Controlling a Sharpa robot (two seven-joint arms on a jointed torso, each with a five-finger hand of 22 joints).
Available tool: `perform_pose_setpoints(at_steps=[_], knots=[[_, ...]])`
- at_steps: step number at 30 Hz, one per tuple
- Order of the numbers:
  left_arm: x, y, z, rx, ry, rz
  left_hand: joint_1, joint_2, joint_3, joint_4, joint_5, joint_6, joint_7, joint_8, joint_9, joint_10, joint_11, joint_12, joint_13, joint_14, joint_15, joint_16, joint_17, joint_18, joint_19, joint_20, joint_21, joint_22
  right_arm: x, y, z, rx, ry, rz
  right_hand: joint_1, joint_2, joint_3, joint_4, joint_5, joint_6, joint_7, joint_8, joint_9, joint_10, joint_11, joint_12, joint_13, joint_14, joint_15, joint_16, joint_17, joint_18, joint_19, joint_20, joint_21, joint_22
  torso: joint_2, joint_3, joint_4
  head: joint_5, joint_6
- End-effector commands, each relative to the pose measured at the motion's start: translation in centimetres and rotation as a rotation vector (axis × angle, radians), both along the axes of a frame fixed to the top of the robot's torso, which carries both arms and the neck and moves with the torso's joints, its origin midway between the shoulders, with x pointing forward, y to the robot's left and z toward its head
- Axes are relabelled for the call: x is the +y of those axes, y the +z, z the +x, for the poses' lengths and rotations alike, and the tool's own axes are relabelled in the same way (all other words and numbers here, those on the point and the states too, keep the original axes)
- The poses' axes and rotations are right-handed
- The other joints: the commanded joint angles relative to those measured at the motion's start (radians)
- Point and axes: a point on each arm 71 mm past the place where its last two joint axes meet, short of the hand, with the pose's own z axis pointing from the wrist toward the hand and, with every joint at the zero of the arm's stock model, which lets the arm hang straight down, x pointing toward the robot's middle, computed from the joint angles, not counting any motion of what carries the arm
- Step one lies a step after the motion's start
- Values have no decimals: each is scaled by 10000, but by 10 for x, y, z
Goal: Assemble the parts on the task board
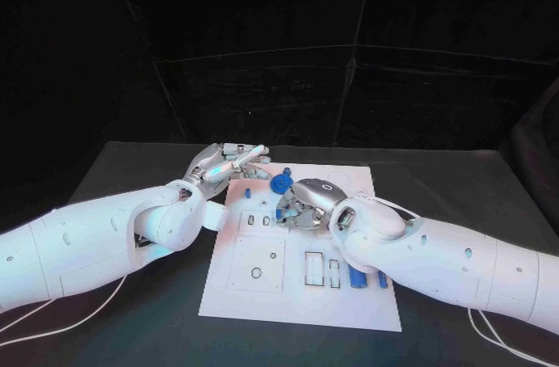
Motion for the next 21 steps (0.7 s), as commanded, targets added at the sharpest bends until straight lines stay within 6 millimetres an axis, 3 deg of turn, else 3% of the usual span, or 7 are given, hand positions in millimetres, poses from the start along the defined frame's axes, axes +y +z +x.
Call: perform_pose_setpoints(at_steps=[1, 21], knots=[[-1, 1, 0, -26, -78, -5, 31, 28, -2, -77, -40, 2, 68, -38, -11, -19, 71, -39, -13, -61, 2, -47, 11, 59, -27, 40, -55, -10, 3, -1, -1, -43, 107, -136, -17, 21, 47, 12, -4, 229, -194, 29, 15, 234, -279, -62, 124, 722, -55, -41, 1084, -118, -58, 22, -54, -12, 12, -6, 19, 24, -39], [-1, 0, 1, 13, -99, 5, 31, 28, -2, -77, -40, 2, 68, -38, -11, -19, 71, -39, -13, -61, 2, -47, 11, 59, -27, 40, -55, -10, 7, -8, -2, 140, 165, -382, -72, -51, 79, 11, -38, 151, -160, -31, -7, 178, -254, -140, 69, 702, -40, -90, 1000, -92, -149, 27, -107, -138, 18, -10, 7, 76, -88]])
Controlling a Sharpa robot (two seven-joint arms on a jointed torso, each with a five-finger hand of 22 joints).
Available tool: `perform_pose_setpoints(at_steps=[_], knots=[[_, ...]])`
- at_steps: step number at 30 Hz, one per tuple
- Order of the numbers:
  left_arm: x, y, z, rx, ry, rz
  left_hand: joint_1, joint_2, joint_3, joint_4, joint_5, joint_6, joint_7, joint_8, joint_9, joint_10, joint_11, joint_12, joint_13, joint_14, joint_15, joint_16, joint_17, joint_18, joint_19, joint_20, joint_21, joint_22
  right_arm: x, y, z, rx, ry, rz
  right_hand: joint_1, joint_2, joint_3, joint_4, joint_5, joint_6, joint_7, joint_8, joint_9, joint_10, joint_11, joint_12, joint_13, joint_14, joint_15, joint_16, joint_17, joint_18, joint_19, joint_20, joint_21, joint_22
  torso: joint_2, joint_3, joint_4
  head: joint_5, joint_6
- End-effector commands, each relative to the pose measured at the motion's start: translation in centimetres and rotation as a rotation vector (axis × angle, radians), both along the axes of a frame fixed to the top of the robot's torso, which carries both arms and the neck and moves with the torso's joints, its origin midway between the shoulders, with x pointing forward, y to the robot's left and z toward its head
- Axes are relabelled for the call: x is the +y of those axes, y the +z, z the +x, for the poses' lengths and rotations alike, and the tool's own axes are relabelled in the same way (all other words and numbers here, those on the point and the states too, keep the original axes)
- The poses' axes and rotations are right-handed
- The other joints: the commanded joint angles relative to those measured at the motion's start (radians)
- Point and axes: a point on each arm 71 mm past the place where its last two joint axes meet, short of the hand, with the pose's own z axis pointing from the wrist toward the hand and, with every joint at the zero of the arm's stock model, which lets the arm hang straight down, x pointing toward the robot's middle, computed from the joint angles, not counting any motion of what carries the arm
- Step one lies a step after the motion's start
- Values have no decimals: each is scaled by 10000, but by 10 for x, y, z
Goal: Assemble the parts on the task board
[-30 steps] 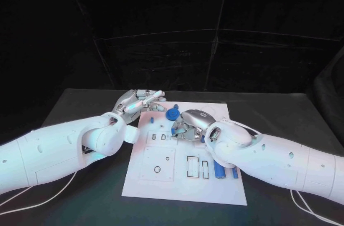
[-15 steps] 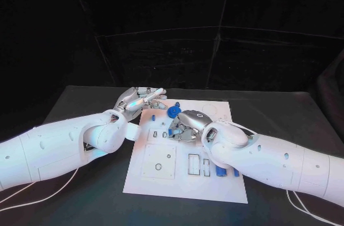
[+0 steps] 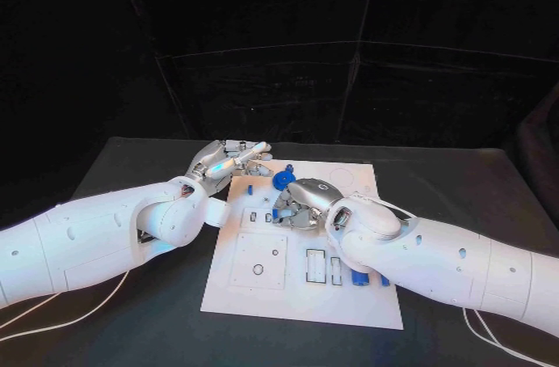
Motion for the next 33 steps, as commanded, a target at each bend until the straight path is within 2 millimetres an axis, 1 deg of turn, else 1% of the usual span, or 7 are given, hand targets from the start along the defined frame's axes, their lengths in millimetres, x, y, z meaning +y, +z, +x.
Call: perform_pose_setpoints(at_steps=[1, 7, 11, 15, 20, 29, 33], knots=[[-2, 1, 0, -3, -123, -14, 31, 28, -2, -77, -40, 2, 68, -38, -11, -19, 71, -39, -13, -61, 2, -47, 12, 59, -27, 40, -56, -12, -3, -4, 0, 106, 20, -379, -22, -7, 84, 8, -4, 127, -100, 7, -15, 92, -177, -60, 55, 699, -38, -60, 989, -89, -100, 12, -73, -40, 2, 3, -7, 0, -6], [-2, 1, 1, 14, -127, -8, 31, 28, -2, -77, -40, 2, 68, -38, -11, -19, 71, -39, -13, -61, 2, -47, 12, 59, -27, 40, -56, -12, -4, -5, 0, 104, 2, -550, -62, -135, 137, -26, -5, -22, -31, -99, -54, -40, -124, -250, -90, 664, 1, -145, 851, -57, -217, 38, -147, -200, 0, 5, -16, -2, -17], [-2, 1, 1, 30, -142, -7, 31, 28, -2, -77, -40, 2, 68, -38, -11, -19, 71, -39, -13, -61, 2, -47, 12, 59, -27, 40, -56, -12, -3, -5, -1, 85, 18, -608, -85, -204, 180, -45, -2, -128, 20, -175, -80, -103, -82, -336, -151, 646, 34, -190, 784, -38, -286, 64, -194, -295, 0, 0, -7, -15, -21], [-2, 0, 1, 36, -145, -5, 30, 27, 8, -89, -43, 4, 71, -44, -11, -17, 73, -45, -14, -57, 3, -60, 26, 59, -23, 40, -61, -16, -3, -5, -1, 113, 15, -637, -112, -251, 195, -50, -6, -174, 46, -210, -90, -127, -59, -368, -173, 641, 52, -206, 762, -33, -304, 80, -208, -319, 1, -4, -3, -21, -25], [-1, 0, 1, 43, -130, 5, 30, 27, 8, -89, -43, 4, 71, -44, -11, -17, 73, -45, -14, -57, 3, -60, 26, 59, -23, 40, -61, -16, -2, -5, -2, 132, 2, -656, -154, -344, 201, -63, -19, -225, 76, -251, -99, -162, -33, -414, -207, 633, 76, -231, 727, -23, -337, 104, -234, -366, 2, 0, -17, -9, -31], [-1, 0, 1, 47, -136, 5, 30, 27, 8, -89, -43, 4, 71, -44, -11, -17, 73, -45, -14, -57, 3, -60, 26, 59, -23, 40, -61, -16, -3, -5, -1, 139, -96, -683, -240, -427, 195, -44, -28, -271, 105, -289, -105, -217, -5, -496, -271, 616, 101, -278, 655, -7, -389, 129, -272, -443, 1, -5, 0, -22, -32], [-1, 0, 1, 50, -130, 9, 30, 27, 8, -89, -43, 4, 71, -44, -11, -17, 73, -45, -14, -57, 3, -60, 26, 59, -23, 40, -61, -16, -3, -4, -1, 56, -246, -598, -404, -544, 162, 25, -106, -533, 195, -434, -143, -380, 70, -748, -476, 593, 159, -345, 559, 17, -472, 177, -337, -566, -3, -4, -2, -21, -31]])
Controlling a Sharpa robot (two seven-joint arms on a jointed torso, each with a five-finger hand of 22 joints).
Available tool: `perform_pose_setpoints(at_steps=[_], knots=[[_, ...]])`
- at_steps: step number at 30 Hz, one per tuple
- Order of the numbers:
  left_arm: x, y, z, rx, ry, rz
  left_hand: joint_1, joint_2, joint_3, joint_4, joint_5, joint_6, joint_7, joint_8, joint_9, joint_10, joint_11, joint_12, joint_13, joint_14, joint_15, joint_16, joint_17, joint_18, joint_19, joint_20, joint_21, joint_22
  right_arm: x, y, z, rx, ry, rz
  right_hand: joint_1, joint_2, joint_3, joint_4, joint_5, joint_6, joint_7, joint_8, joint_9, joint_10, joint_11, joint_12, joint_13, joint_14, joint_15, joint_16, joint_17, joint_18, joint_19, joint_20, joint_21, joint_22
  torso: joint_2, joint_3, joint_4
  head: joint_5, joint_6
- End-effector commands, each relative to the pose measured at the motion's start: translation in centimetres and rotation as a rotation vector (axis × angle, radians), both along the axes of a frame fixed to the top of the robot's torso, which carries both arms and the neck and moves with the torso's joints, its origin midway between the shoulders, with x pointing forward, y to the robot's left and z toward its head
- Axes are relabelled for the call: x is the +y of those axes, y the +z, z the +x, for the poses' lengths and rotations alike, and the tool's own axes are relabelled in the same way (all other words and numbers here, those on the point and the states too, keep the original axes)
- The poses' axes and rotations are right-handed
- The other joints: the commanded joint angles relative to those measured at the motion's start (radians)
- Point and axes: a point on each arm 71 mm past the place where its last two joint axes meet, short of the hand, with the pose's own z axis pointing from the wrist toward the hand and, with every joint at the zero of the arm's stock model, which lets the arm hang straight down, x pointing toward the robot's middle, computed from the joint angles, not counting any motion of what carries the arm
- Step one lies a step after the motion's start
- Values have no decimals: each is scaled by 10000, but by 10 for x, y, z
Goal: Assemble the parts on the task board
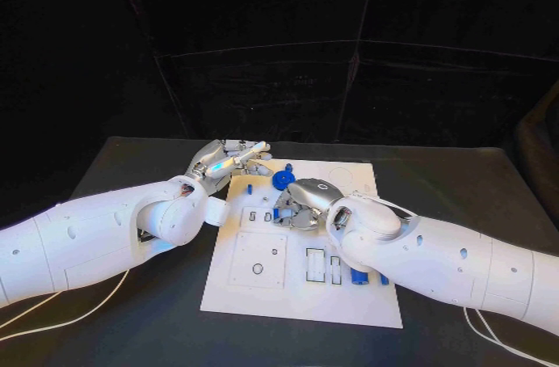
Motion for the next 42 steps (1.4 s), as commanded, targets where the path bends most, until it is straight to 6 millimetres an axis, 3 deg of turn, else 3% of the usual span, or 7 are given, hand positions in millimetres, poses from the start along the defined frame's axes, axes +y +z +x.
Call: perform_pose_setpoints(at_steps=[1, 23, 29, 32, 37, 39, 42], knots=[[-1, 1, 0, -2, -142, -24, 30, 27, -20, -61, -43, 4, 71, -44, -11, -17, 73, -45, -14, -57, 3, -60, 11, 59, -22, 40, -61, -10, -2, -3, 0, 70, -260, -224, -134, -131, -32, 106, -164, -245, 67, -115, -30, -151, 56, -177, -124, 582, 113, -76, 515, 27, -99, 38, -74, -94, -4, 0, 9, -4, 0], [0, 0, 0, 76, -132, 19, 26, 28, -5, -76, -45, 10, 58, -52, -10, -9, 65, -52, -14, -2, -11, -49, 44, 65, 14, 31, -50, -8, -7, 8, -8, -744, -498, 1160, -836, -737, -989, 765, -343, -1297, 289, -97, 1, -586, 283, -682, -665, 546, 310, -235, 332, 90, -262, 239, -267, -399, -12, 18, 2, -2, 16], [3, 0, -1, 107, -231, 393, -129, -19, 66, -98, -39, 279, -200, -37, 11, 644, -336, 104, 89, 1953, -552, 1586, 1182, 68, 1508, -534, 1023, 512, -25, 22, -24, -1064, -148, 1885, -802, -896, -1483, 1050, -171, -1456, 332, -81, 9, -605, 324, -650, -699, 568, 346, -189, 416, 74, -194, 274, -239, -323, -61, 27, -31, -18, 60], [5, -4, -1, 335, -300, 941, -292, -119, 11, 1, -49, 572, -363, 46, 48, 1374, -530, 383, 301, 2603, -815, 3221, 2494, 50, 2051, -766, 1649, 861, -38, 32, -29, -946, 167, 2348, -721, -847, -1599, 1147, -227, -1452, 332, -54, 21, -595, 326, -623, -697, 574, 351, -173, 446, 70, -179, 282, -232, -302, -144, 35, -67, 18, 54], [12, -16, -2, 1377, -457, 2789, -824, -315, -471, 464, -81, 818, -641, 364, 181, 2159, -848, 1617, 1309, 2932, -997, 8882, 7542, 31, 2390, -1135, 2963, 1717, -69, 51, -22, 427, 205, 3191, -5, -428, -1532, 946, 24, -1297, 274, 64, 66, -914, 267, -1029, -1090, 415, 308, -550, -101, 216, -653, 255, -576, -990, -349, 83, -130, 65, -26], [14, -19, -2, 1777, -746, 3578, -1067, -320, -671, 710, -79, 783, -695, 561, 257, 2088, -909, 2278, 1842, 3015, -1031, 10264, 8801, 46, 2497, -1222, 3534, 2146, -84, 59, -15, 1020, 14, 3327, 411, -190, -1366, 744, 52, -1226, 236, 110, 80, -856, 220, -1000, -1086, 420, 266, -566, -103, 201, -595, 226, -561, -921, -431, 101, -166, 86, -31], [13, -21, 0, 2311, -1559, 4958, -1158, -203, -908, 1033, -79, 654, -792, 1128, 501, 1615, -1036, 4254, 3456, 3258, -1243, 12288, 10713, -510, 3387, -1301, 6941, 6222, -106, 69, -7, 1493, -275, 3447, 657, -36, -1287, 577, -50, -1098, 196, 175, 97, -614, 174, -792, -939, 477, 222, -502, -10, 124, -322, 177, -396, -567, -607, 111, -173, 97, -119]])
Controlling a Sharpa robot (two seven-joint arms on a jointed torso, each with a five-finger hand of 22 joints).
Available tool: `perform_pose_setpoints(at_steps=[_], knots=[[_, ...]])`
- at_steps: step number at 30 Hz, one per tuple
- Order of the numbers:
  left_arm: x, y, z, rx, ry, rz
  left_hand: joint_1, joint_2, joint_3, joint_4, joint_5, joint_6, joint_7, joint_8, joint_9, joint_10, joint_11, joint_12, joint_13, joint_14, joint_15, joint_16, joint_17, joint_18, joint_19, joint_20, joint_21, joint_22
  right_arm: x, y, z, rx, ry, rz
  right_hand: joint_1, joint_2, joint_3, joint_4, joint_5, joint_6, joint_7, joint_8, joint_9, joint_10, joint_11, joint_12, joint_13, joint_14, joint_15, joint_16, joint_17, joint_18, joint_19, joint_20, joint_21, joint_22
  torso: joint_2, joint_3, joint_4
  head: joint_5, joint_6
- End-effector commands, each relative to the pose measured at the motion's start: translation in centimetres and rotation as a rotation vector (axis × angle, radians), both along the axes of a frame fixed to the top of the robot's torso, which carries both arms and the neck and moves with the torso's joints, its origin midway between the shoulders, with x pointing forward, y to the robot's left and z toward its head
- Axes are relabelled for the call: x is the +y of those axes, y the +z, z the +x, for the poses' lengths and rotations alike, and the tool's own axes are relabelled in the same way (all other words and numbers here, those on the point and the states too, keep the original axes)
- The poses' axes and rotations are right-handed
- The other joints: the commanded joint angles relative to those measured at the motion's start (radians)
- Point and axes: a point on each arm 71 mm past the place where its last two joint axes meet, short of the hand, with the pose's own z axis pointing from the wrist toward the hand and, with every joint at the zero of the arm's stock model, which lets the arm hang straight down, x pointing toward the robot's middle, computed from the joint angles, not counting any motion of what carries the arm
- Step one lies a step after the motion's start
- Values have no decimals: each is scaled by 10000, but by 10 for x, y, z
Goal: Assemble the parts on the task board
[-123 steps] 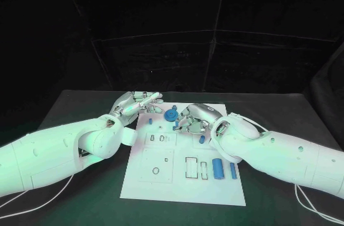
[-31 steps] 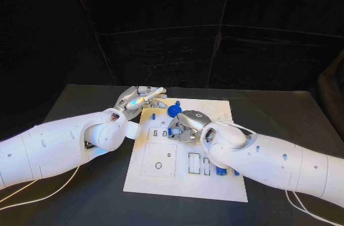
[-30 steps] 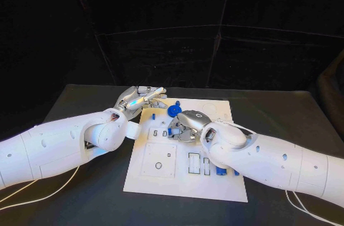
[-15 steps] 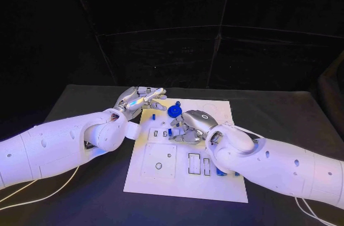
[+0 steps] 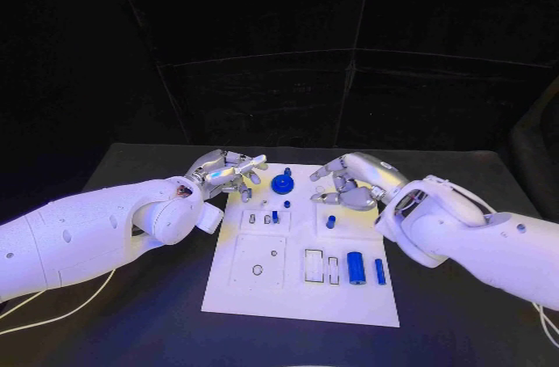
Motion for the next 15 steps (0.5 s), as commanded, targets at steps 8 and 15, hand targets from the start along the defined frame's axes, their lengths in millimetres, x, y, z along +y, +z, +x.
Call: perform_pose_setpoints(at_steps=[8, 15], knots=[[-13, -2, 8, 1849, -3280, 6926, -386, 485, -612, 587, -33, -563, -273, 1442, 831, -1404, -78, 3340, 2882, 759, -208, 1145, 1777, -261, 702, -205, 2290, 2695, -51, 6, 25, 2457, -373, 1846, 298, 204, -30, -294, -29, 253, -71, 91, -9, -785, -88, -1796, -1648, -149, -134, -1721, -2253, 355, -1188, -105, -1108, -1952, -597, 81, -114, 95, -170], [-27, 10, 26, 2129, -3205, 8274, -510, 596, -944, 581, -34, -944, -240, 2025, 1162, -1316, -88, 4448, 3971, 926, -185, 1730, 2363, -503, 1010, -164, 3392, 4272, -64, 5, 35, 2809, -703, 2353, 472, 280, -67, -232, -52, 320, -82, 21, -47, -1704, -90, -5684, -5124, -1184, -129, -6603, -6890, 917, -2966, -94, -4185, -5848, -752, 147, -143, 159, -280]])
